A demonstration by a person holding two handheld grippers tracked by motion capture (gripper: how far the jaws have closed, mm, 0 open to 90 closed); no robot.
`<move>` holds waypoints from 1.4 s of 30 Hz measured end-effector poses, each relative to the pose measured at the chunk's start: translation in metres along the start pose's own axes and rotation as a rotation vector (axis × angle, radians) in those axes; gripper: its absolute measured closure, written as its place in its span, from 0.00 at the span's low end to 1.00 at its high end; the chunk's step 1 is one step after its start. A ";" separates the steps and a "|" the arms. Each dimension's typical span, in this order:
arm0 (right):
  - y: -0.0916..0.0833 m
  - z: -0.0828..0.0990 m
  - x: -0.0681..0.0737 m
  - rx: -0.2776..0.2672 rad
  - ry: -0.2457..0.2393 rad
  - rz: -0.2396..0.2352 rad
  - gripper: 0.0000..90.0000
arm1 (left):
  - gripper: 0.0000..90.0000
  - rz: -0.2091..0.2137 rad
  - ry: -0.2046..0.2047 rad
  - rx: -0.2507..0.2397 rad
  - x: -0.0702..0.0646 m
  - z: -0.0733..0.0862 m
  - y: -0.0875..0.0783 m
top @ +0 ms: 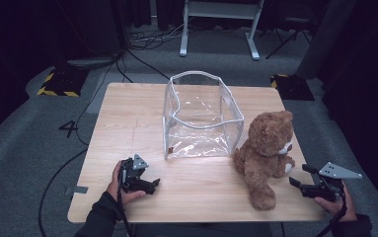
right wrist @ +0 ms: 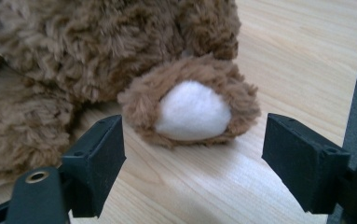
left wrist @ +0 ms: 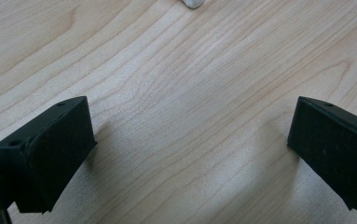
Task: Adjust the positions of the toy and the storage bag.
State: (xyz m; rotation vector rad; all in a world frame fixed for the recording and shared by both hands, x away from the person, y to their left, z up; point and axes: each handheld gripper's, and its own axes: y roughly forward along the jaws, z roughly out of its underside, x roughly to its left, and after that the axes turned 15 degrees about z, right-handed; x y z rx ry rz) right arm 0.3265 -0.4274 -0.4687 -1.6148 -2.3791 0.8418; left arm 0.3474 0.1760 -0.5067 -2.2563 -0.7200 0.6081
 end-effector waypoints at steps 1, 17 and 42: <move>0.000 -0.001 0.000 -0.002 0.002 0.000 0.23 | 0.01 0.000 0.000 0.000 0.000 0.000 0.000; -0.007 -0.026 0.003 -0.070 0.004 -0.007 0.22 | 0.01 0.000 0.000 0.000 0.000 0.000 0.000; 0.009 -0.056 0.020 -0.099 -0.026 -0.032 0.19 | 0.01 -0.002 0.005 0.002 0.000 0.000 0.000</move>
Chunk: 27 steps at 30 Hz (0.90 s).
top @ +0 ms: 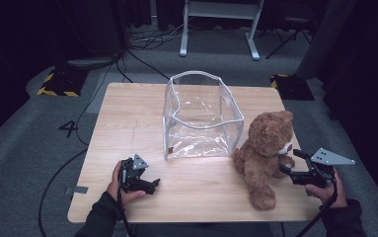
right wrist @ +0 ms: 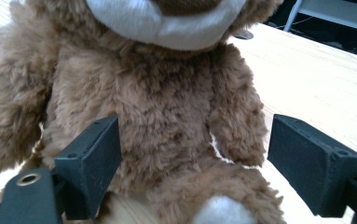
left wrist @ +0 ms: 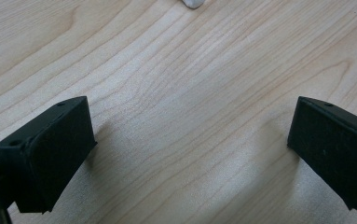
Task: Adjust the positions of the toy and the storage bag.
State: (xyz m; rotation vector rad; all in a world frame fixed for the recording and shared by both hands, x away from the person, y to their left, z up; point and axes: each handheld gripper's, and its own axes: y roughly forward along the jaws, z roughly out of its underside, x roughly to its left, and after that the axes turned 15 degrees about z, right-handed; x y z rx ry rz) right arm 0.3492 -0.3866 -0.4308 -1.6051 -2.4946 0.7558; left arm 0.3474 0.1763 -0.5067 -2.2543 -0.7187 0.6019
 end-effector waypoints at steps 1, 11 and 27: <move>0.001 -0.001 0.000 -0.002 0.001 0.001 0.19 | 0.01 0.000 0.000 0.000 0.000 0.000 0.000; 0.009 -0.008 0.003 -0.007 0.003 -0.016 0.19 | 0.01 0.000 0.000 0.000 0.000 0.000 0.000; 0.019 -0.019 0.010 -0.019 0.025 -0.037 0.20 | 0.01 0.000 0.000 0.000 0.000 0.000 0.000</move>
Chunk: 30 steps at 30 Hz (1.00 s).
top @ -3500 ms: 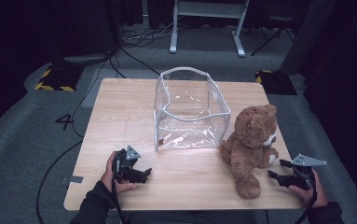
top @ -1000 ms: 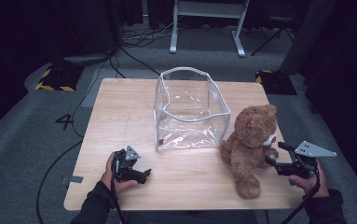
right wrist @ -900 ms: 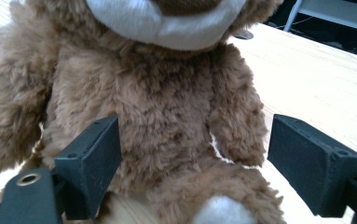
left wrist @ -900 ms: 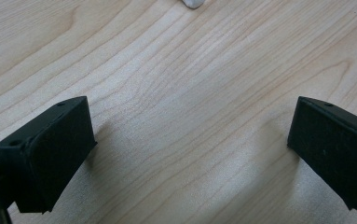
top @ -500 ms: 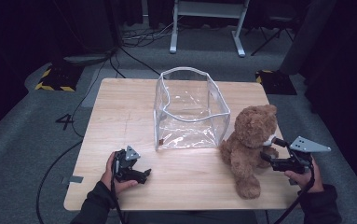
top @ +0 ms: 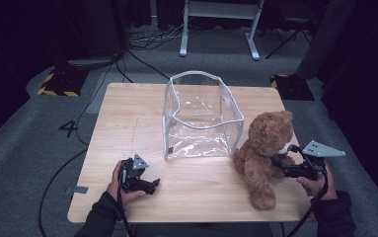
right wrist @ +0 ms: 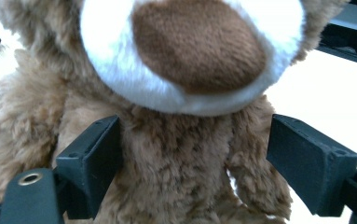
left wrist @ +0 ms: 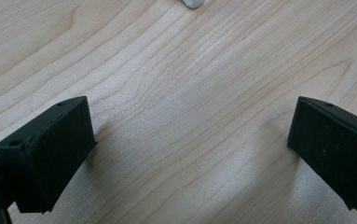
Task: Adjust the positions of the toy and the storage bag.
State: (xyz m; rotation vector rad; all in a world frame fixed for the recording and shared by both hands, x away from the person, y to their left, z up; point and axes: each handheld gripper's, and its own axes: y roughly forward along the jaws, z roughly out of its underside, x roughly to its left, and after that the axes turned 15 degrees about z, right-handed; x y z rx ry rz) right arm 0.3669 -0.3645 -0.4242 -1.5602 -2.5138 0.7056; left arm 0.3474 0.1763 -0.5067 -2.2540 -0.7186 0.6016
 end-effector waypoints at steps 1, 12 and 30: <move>0.001 -0.001 0.000 0.000 0.004 -0.002 0.20 | 0.01 0.000 0.000 0.000 0.000 0.000 0.000; 0.009 -0.003 0.000 0.013 0.053 0.002 0.19 | 0.01 0.000 0.000 0.000 0.000 0.000 0.000; 0.027 0.028 0.025 0.111 -0.087 -0.123 0.43 | 0.01 -0.001 -0.001 0.003 0.000 0.000 0.000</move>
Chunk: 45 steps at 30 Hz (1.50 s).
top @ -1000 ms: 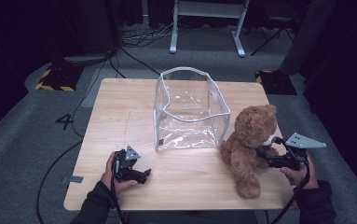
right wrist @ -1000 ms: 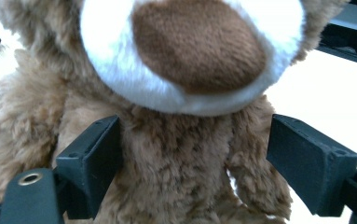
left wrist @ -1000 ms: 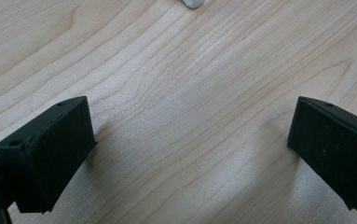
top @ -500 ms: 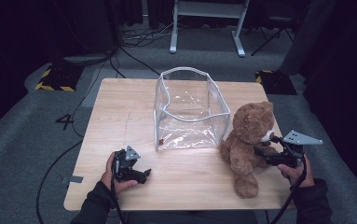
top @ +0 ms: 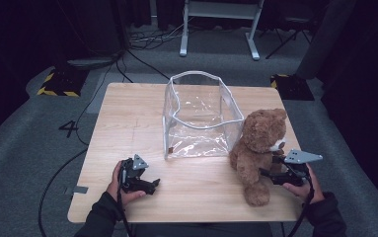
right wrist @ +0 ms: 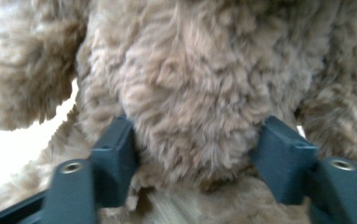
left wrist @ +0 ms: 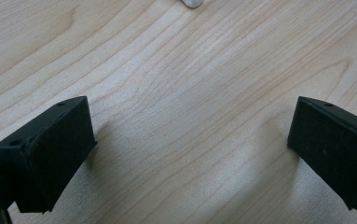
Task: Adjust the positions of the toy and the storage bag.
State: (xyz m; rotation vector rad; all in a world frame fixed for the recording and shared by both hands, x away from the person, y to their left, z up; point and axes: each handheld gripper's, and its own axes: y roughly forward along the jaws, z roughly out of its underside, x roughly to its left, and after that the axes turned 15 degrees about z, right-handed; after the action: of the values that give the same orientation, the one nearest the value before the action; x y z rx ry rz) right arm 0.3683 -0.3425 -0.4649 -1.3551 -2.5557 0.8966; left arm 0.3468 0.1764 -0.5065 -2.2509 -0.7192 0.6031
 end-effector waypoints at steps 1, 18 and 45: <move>0.001 0.001 0.000 -0.003 -0.005 0.001 0.47 | 0.01 0.000 0.001 0.001 0.000 0.000 0.000; 0.002 0.010 0.006 -0.046 -0.083 0.004 0.91 | 0.01 0.003 0.004 0.002 0.000 0.000 0.000; -0.003 0.012 0.032 -0.110 -0.108 -0.164 0.96 | 0.18 0.060 0.091 -0.078 -0.029 -0.015 0.001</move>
State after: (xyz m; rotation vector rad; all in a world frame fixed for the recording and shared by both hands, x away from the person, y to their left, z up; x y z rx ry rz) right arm 0.3431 -0.3242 -0.4789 -1.1299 -2.7875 0.8328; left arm 0.3349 0.1507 -0.4914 -2.3630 -0.6420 0.5055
